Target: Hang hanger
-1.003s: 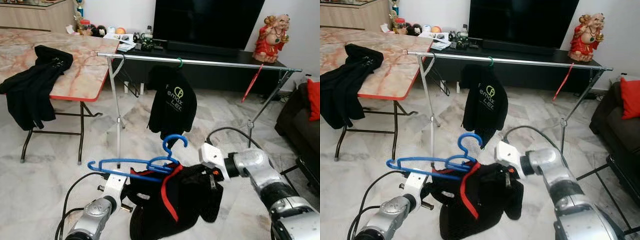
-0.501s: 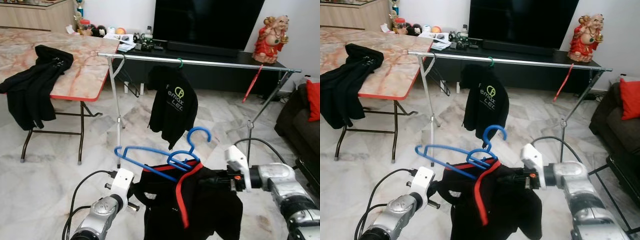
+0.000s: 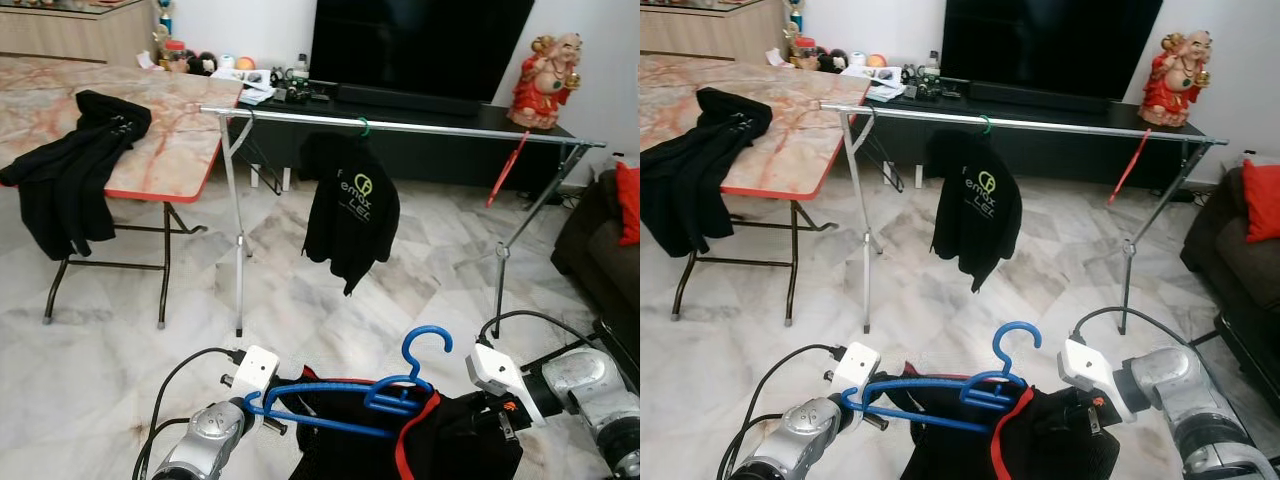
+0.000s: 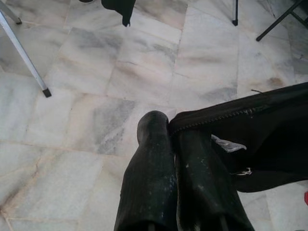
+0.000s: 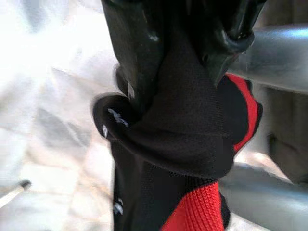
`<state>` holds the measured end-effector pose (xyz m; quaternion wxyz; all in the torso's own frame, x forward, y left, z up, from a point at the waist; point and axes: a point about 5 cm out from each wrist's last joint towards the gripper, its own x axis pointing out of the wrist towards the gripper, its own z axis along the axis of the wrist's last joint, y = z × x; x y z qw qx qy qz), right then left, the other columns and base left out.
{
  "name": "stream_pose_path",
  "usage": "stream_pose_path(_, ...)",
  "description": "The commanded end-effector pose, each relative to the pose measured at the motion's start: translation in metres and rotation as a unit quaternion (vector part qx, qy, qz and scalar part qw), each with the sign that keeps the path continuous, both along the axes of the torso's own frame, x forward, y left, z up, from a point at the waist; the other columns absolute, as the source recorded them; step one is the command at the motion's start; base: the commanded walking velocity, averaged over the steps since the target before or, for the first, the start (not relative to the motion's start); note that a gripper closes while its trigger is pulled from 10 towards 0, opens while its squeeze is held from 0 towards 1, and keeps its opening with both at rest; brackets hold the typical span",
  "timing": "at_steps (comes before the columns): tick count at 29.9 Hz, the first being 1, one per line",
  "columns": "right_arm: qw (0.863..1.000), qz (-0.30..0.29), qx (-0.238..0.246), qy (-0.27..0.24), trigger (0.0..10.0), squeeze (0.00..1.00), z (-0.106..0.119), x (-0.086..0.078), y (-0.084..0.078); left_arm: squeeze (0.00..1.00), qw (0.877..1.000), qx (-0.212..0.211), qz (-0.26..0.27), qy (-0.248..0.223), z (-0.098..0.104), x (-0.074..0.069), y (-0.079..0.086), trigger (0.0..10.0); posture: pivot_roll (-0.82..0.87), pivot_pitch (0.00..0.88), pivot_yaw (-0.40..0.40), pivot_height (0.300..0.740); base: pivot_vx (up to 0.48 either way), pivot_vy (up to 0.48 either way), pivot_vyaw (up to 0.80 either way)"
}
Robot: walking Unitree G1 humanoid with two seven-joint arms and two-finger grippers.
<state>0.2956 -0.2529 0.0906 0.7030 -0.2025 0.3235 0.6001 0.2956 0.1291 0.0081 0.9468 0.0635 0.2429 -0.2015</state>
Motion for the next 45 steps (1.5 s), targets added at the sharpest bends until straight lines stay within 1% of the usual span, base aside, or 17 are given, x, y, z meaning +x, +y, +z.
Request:
stream_pose_path(1,0.991,-0.028,-0.132,0.003,0.0,0.00,0.014,-0.014,-0.055,0.00,0.995,0.043,0.083,0.042,-0.014,-0.010,0.047,0.0,0.12,0.019,-0.105,0.740,0.000,0.000,0.00)
stream_pose_path(4,0.986,-0.028,-0.162,-0.003,0.0,0.00,0.011,-0.014,-0.059,0.00,0.995,0.044,0.081,0.043,-0.014,-0.010,0.046,0.0,0.13,0.020,-0.105,0.740,0.000,0.000,0.00)
stream_pose_path(6,0.986,-0.026,-0.164,-0.004,0.0,0.00,0.011,-0.015,-0.059,0.00,0.995,0.044,0.081,0.044,-0.014,-0.010,0.046,0.0,0.13,0.020,-0.106,0.740,0.000,0.000,0.00)
stream_pose_path(8,0.988,-0.035,-0.147,-0.007,0.0,0.00,0.011,-0.015,-0.059,0.00,0.995,0.045,0.082,0.045,-0.015,-0.011,0.048,0.0,0.13,0.021,-0.105,0.740,0.000,0.000,0.00)
stream_pose_path(11,0.985,-0.038,-0.170,-0.015,0.0,0.00,0.011,-0.015,-0.062,0.00,0.994,0.046,0.083,0.046,-0.015,-0.012,0.049,0.0,0.13,0.021,-0.105,0.740,0.000,0.000,0.00)
stream_pose_path(13,0.977,-0.023,-0.210,-0.010,0.0,0.00,0.010,-0.018,-0.068,0.00,0.994,0.047,0.083,0.048,-0.016,-0.013,0.049,0.0,0.13,0.020,-0.102,0.740,0.000,0.000,0.00)
stream_pose_path(15,0.976,-0.019,-0.215,-0.009,0.0,0.00,0.010,-0.018,-0.069,0.00,0.994,0.046,0.083,0.048,-0.016,-0.013,0.049,0.0,0.12,0.019,-0.102,0.740,0.000,0.000,0.00)
stream_pose_path(23,0.991,-0.018,-0.131,0.017,0.0,0.00,0.010,-0.017,-0.056,0.00,0.995,0.038,0.077,0.044,-0.016,-0.011,0.043,0.0,0.12,0.019,-0.104,0.740,0.000,0.000,0.00)
stream_pose_path(24,0.986,0.006,-0.163,0.033,0.0,0.00,0.006,-0.021,-0.058,0.00,0.996,0.038,0.075,0.043,-0.016,-0.012,0.042,0.0,0.13,0.020,-0.103,0.740,0.000,0.000,0.00)
stream_pose_path(25,0.986,0.006,-0.163,0.033,0.0,0.00,0.006,-0.021,-0.058,0.00,0.996,0.038,0.075,0.043,-0.016,-0.012,0.042,0.0,0.13,0.020,-0.103,0.740,0.000,0.000,0.00)
stream_pose_path(26,0.981,0.023,-0.188,0.045,0.0,0.00,0.003,-0.025,-0.060,0.00,0.996,0.038,0.074,0.043,-0.016,-0.012,0.042,0.0,0.12,0.020,-0.104,0.740,0.000,0.000,0.00)
stream_pose_path(29,0.971,0.051,-0.223,0.072,0.0,0.00,0.000,-0.031,-0.065,0.00,0.995,0.040,0.076,0.045,-0.017,-0.013,0.044,0.0,0.12,0.020,-0.104,0.740,0.000,0.000,0.00)
stream_pose_path(32,0.960,0.069,-0.260,0.081,0.0,0.00,-0.001,-0.034,-0.070,0.00,0.995,0.043,0.081,0.047,-0.018,-0.013,0.046,0.0,0.12,0.021,-0.109,0.740,0.000,0.000,0.00)
stream_pose_path(38,0.941,0.041,-0.334,0.033,0.0,0.00,-0.005,-0.027,-0.077,0.00,0.994,0.044,0.083,0.048,-0.018,-0.013,0.046,0.0,0.13,0.020,-0.111,0.740,0.000,0.000,0.00)
stream_pose_path(40,0.928,0.014,-0.371,-0.024,0.0,0.00,-0.002,-0.019,-0.081,0.00,0.994,0.051,0.081,0.052,-0.020,-0.015,0.047,0.0,0.13,0.020,-0.109,0.740,0.000,0.000,0.00)
stream_pose_path(43,0.932,-0.001,-0.359,-0.052,0.0,0.00,0.001,-0.013,-0.078,0.00,0.994,0.052,0.080,0.055,-0.021,-0.016,0.047,0.0,0.12,0.021,-0.108,0.740,0.000,0.000,0.00)
stream_pose_path(45,0.928,0.001,-0.368,-0.056,0.0,0.00,0.003,-0.012,-0.080,0.00,0.994,0.054,0.079,0.057,-0.022,-0.017,0.047,0.0,0.12,0.021,-0.108,0.740,0.000,0.000,0.00)
